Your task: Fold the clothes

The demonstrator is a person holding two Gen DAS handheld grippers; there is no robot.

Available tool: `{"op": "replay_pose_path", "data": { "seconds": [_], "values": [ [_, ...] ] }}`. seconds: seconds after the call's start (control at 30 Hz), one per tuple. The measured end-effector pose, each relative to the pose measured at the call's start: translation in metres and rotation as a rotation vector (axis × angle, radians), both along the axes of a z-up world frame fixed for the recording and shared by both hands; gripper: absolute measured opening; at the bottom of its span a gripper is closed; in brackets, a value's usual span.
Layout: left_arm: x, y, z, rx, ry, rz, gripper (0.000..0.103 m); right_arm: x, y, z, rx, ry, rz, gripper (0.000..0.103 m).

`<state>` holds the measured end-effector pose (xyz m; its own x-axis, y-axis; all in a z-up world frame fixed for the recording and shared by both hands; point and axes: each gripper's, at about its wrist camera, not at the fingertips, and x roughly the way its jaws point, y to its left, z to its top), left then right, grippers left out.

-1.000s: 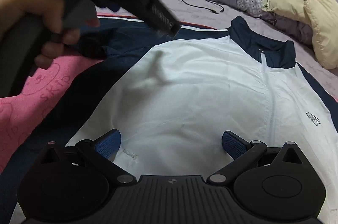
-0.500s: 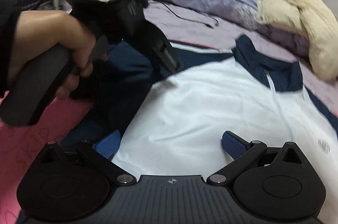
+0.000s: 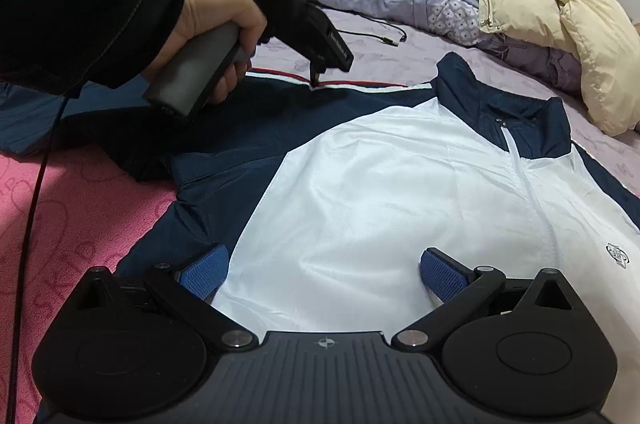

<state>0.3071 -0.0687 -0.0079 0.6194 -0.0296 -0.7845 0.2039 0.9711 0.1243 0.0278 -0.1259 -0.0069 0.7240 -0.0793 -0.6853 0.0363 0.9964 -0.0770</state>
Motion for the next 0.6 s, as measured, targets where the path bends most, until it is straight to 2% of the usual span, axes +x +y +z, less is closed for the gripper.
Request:
{"op": "replay_pose_path", "data": {
  "seconds": [0.13, 0.27, 0.33, 0.37, 0.43, 0.5, 0.53, 0.6],
  "values": [
    [-0.028, 0.026, 0.028, -0.034, -0.010, 0.019, 0.094, 0.001, 0.000, -0.002, -0.008, -0.007, 0.011, 0.103],
    [-0.078, 0.097, 0.062, -0.127, -0.038, 0.163, 0.095, 0.004, -0.006, 0.003, 0.025, -0.005, 0.032, 0.103],
    [-0.103, 0.145, 0.075, -0.148, -0.062, 0.291, 0.095, 0.010, -0.016, 0.010, 0.063, -0.009, 0.055, 0.103],
    [-0.116, 0.170, 0.079, -0.151, -0.075, 0.365, 0.095, 0.013, -0.022, 0.015, 0.079, -0.040, 0.056, 0.103],
    [-0.135, 0.220, 0.078, -0.141, -0.072, 0.529, 0.096, 0.031, -0.033, 0.025, 0.051, -0.093, 0.084, 0.103],
    [-0.146, 0.265, 0.069, -0.154, -0.021, 0.674, 0.095, 0.057, -0.037, 0.029, -0.046, -0.099, 0.100, 0.103],
    [-0.150, 0.281, 0.065, -0.182, -0.013, 0.723, 0.095, 0.069, -0.039, 0.030, -0.087, -0.099, 0.101, 0.103],
    [-0.156, 0.308, 0.055, -0.261, -0.016, 0.804, 0.095, 0.086, -0.045, 0.034, -0.043, -0.073, 0.118, 0.103]
  ]
}}
